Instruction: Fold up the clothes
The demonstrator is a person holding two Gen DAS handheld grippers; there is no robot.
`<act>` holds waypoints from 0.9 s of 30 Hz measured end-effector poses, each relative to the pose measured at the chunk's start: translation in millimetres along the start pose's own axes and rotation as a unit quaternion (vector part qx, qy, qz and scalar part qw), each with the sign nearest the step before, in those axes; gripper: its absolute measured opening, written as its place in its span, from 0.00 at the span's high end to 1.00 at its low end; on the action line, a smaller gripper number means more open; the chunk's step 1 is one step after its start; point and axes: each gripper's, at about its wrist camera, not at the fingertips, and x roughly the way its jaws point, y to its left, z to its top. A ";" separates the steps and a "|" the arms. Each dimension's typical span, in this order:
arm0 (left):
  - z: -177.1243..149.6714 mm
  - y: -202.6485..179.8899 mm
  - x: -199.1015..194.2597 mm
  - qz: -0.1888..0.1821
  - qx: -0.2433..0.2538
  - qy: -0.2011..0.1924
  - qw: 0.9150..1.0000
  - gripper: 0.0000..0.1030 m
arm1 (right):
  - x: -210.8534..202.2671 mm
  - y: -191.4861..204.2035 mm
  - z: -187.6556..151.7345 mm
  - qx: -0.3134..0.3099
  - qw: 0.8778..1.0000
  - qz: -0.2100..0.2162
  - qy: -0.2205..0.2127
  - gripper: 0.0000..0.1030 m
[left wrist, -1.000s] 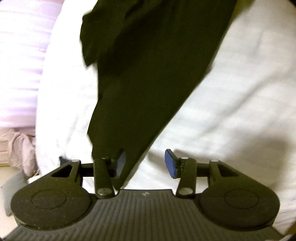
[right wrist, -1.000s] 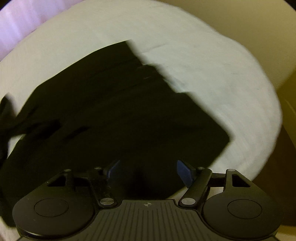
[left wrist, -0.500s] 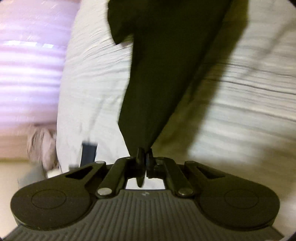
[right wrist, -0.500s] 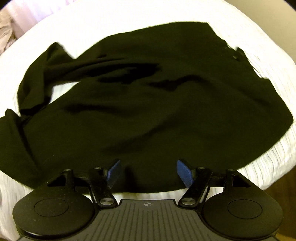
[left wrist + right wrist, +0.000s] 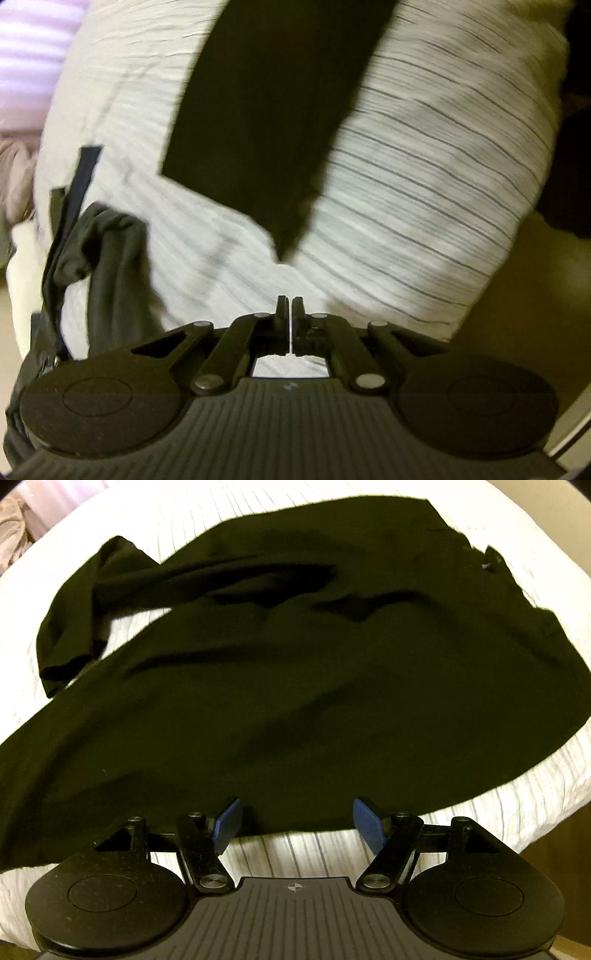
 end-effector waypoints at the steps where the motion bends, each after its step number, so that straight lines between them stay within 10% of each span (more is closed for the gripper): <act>1: 3.5 9.6 -0.2 0.006 -0.012 -0.001 1.000 0.96 | -2.0 -1.6 1.4 -0.001 1.000 -0.001 -0.003 0.32; 11: 125.0 63.2 -12.1 -0.011 -0.068 -0.098 0.993 0.74 | -19.6 -23.0 25.9 0.026 0.999 0.009 -0.033 0.32; 20: 352.0 58.1 -42.3 -0.104 -0.114 -0.265 0.952 0.37 | -14.7 -54.4 46.5 0.050 0.998 0.023 -0.030 0.31; 22: 396.5 52.3 -37.9 -0.125 -0.127 -0.270 0.946 0.35 | -17.6 -58.4 52.3 0.050 0.998 0.029 -0.040 0.07; 27: 471.4 44.6 11.0 -0.146 -0.169 -0.166 0.961 0.35 | -18.7 -64.5 65.7 0.036 0.998 0.034 -0.051 0.07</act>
